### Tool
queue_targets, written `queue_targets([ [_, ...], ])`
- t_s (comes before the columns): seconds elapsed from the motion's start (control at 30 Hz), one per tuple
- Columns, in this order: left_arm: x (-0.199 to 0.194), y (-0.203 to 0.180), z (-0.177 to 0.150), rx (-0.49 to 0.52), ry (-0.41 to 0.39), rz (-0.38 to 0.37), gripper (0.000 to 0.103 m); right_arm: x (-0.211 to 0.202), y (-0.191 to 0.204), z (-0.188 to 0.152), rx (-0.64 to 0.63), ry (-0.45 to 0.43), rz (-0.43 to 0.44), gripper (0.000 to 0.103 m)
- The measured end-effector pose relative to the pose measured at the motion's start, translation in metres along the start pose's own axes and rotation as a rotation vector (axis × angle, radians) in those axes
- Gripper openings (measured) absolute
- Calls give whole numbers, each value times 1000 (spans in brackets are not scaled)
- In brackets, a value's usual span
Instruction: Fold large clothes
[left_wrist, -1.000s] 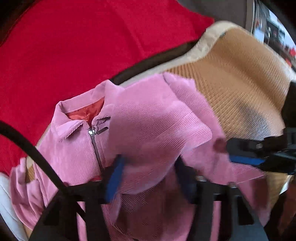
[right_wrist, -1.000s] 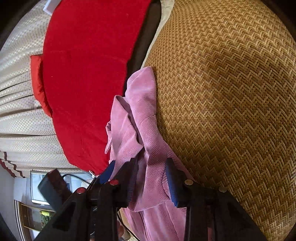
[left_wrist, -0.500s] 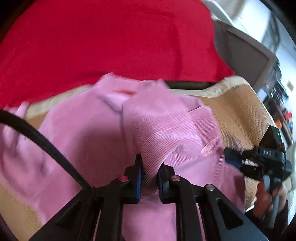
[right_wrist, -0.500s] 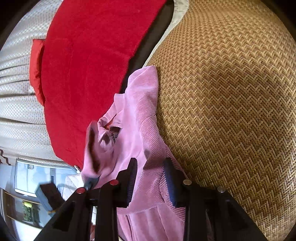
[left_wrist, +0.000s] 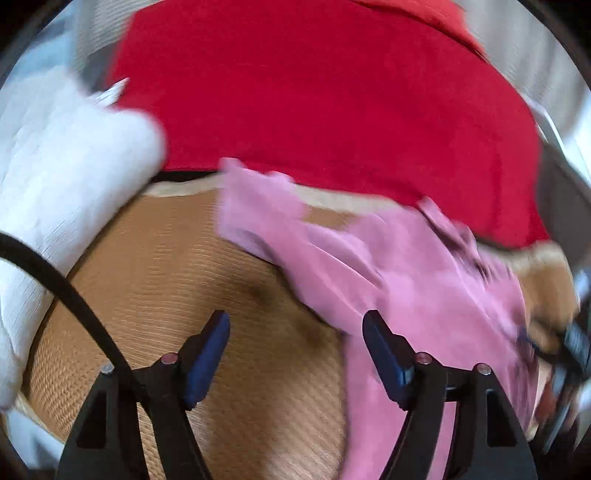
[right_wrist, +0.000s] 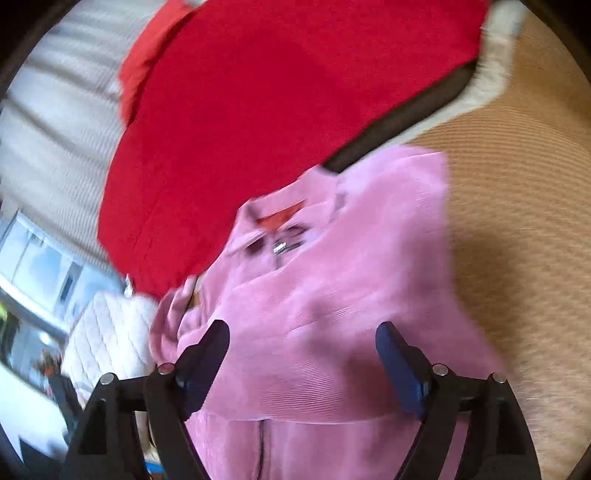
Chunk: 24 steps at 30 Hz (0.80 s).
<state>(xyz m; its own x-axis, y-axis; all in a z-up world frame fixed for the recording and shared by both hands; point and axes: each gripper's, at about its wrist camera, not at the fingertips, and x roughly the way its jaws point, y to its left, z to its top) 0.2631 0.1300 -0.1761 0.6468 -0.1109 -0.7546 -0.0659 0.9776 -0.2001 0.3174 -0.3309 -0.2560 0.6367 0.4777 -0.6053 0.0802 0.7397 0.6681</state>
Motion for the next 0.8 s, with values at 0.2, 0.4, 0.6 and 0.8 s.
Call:
queue_targets([
  [0.2,39,49,35,-277,17,-66,75,42,27,-28,-174,97,-148,67],
  [0.4,92,44,93,-356,82,-59,81,47,33,-33,-207,102,-162,67],
  [0.6,167,41,124,-335,265,30,81,39,38,-36,-263,106,-175,67],
  [0.8,193,50,119,-270,310,61,5,37,35,-34,-252,116,-149,67],
])
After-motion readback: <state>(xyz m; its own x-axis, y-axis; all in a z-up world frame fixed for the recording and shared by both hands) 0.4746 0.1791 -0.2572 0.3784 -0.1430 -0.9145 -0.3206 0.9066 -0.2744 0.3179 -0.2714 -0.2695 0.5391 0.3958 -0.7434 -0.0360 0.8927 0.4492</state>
